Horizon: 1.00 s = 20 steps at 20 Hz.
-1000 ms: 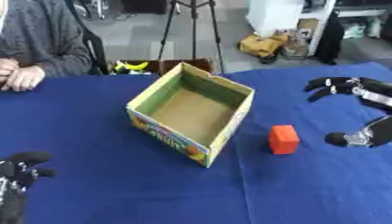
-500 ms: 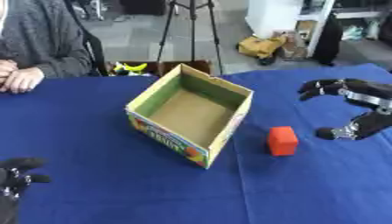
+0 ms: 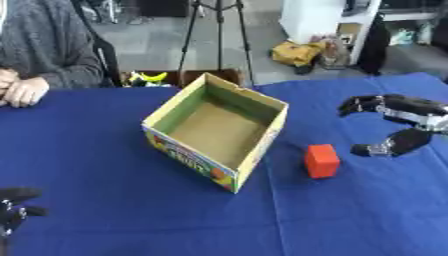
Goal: Pick up objects on the table and place them in the box.
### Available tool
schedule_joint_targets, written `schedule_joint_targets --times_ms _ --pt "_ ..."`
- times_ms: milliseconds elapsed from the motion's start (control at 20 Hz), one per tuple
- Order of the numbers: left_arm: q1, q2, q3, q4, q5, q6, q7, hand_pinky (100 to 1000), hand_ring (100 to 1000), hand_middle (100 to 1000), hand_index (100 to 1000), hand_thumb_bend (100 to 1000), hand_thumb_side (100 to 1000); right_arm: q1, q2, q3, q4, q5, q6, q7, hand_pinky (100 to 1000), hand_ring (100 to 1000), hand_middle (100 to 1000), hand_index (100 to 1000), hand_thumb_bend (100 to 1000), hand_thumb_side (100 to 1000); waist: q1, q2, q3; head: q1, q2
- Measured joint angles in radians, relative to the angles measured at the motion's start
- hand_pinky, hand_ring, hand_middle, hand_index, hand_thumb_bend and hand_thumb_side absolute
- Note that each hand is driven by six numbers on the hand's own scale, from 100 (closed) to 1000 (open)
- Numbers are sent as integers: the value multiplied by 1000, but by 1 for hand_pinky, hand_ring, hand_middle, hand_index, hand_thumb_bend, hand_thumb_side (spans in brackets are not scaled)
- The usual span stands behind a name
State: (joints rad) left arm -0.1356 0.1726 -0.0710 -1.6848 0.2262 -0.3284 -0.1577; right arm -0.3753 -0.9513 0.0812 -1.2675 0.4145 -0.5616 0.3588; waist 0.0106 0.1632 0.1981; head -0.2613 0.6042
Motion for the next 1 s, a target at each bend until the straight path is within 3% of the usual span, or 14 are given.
schedule_joint_targets --times_ms 450,1000 --pt "-6 0 -5 0 2 0 -9 568 736 630 709 100 775 -3 5 0 41 24 -11 -16 854 1000 900 914 489 824 -1 10 15 -5 -3" --pt "-7 -1 -5 0 2 1 -10 568 736 630 709 100 776 -3 19 15 26 38 -34 26 865 1000 905 923 494 873 -1 12 13 1 -3"
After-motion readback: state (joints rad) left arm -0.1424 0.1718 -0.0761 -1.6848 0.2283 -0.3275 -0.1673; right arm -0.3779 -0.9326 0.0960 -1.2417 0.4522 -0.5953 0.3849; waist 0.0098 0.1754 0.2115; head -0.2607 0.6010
